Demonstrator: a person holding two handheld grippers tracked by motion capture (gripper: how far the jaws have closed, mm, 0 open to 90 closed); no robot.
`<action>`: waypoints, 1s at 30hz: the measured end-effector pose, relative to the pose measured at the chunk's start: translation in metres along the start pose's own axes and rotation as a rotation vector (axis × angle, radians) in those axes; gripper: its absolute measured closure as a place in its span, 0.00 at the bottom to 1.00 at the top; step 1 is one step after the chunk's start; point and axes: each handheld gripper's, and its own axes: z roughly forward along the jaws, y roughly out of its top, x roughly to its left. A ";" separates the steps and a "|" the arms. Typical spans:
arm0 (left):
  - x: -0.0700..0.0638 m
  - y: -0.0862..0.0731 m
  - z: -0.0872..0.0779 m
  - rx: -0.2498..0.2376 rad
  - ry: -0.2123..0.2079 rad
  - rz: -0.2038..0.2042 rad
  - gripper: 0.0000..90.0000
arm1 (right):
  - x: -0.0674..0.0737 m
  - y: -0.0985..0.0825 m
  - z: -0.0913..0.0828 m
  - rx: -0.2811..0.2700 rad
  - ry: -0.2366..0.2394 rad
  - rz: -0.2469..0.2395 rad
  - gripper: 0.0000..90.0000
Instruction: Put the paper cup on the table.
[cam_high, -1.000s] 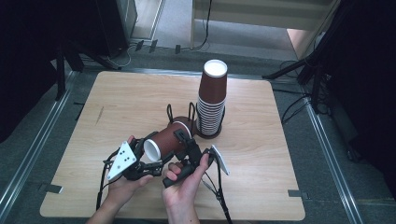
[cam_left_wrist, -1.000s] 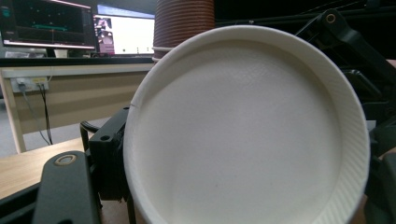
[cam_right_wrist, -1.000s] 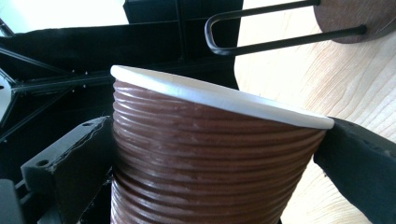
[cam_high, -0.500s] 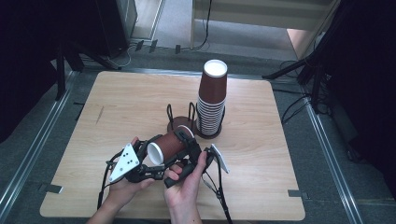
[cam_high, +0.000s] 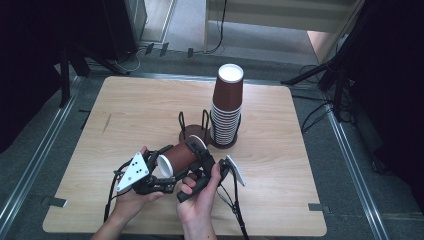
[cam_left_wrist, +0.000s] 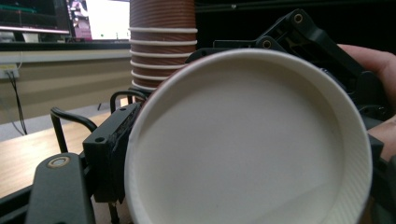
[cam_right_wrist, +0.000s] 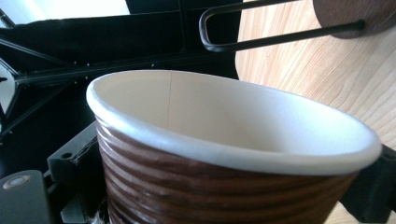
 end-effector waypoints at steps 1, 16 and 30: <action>0.000 0.000 0.000 0.011 0.002 0.003 0.21 | -0.001 0.000 0.000 -0.002 0.002 -0.005 0.08; -0.002 0.003 -0.005 0.051 0.023 0.001 0.08 | -0.001 0.004 -0.004 -0.050 0.014 -0.050 0.10; 0.001 0.004 -0.010 0.081 0.023 -0.019 0.04 | 0.003 0.012 -0.011 -0.119 0.018 -0.134 0.11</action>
